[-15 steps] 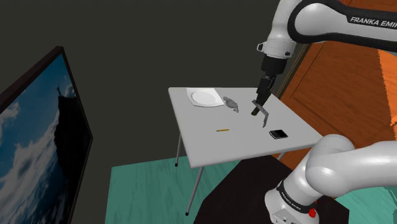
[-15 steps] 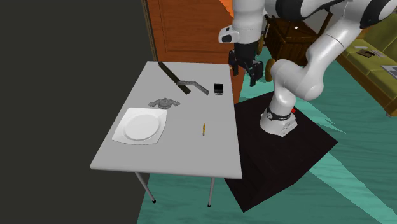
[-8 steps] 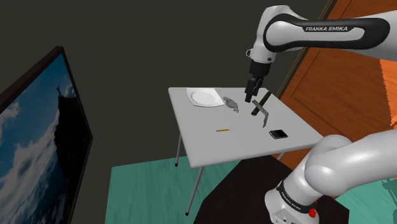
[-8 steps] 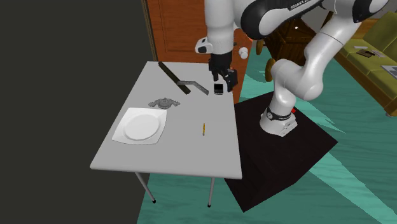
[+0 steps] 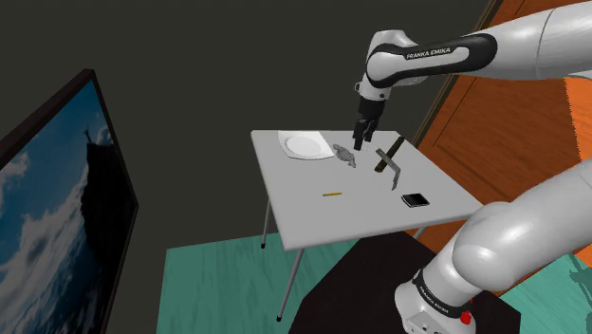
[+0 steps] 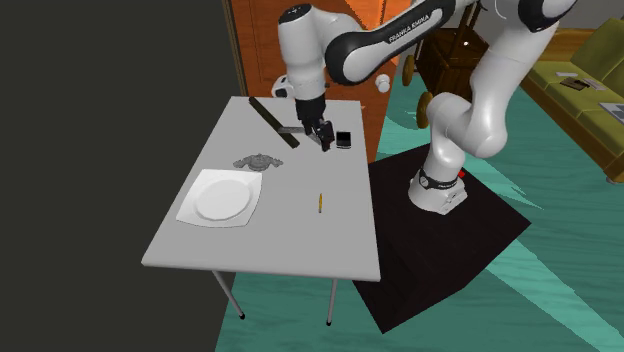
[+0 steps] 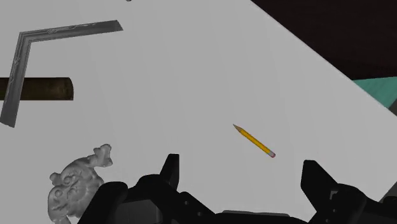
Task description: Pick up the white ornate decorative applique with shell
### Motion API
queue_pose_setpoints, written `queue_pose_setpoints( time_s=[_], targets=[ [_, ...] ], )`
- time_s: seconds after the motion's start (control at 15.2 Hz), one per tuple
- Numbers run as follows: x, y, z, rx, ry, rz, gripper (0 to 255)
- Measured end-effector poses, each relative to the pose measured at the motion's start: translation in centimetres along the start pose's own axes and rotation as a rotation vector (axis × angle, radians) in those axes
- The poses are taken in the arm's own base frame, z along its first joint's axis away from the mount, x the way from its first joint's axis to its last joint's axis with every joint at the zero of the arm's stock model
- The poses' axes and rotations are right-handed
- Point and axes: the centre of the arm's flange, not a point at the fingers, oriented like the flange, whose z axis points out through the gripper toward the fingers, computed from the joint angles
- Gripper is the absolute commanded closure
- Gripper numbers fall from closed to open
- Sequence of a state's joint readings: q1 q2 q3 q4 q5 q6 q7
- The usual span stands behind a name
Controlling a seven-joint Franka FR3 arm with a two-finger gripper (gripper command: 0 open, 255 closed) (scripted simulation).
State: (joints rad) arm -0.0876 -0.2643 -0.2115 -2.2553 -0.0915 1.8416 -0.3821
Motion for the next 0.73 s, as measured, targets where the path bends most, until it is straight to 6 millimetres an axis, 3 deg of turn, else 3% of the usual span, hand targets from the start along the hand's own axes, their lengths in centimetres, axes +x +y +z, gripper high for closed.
queue_pose_setpoints(
  time_s=[0.73],
  targets=[
    [8.6, 10.1, 5.3, -0.026, -0.017, 0.018, 0]
  ],
)
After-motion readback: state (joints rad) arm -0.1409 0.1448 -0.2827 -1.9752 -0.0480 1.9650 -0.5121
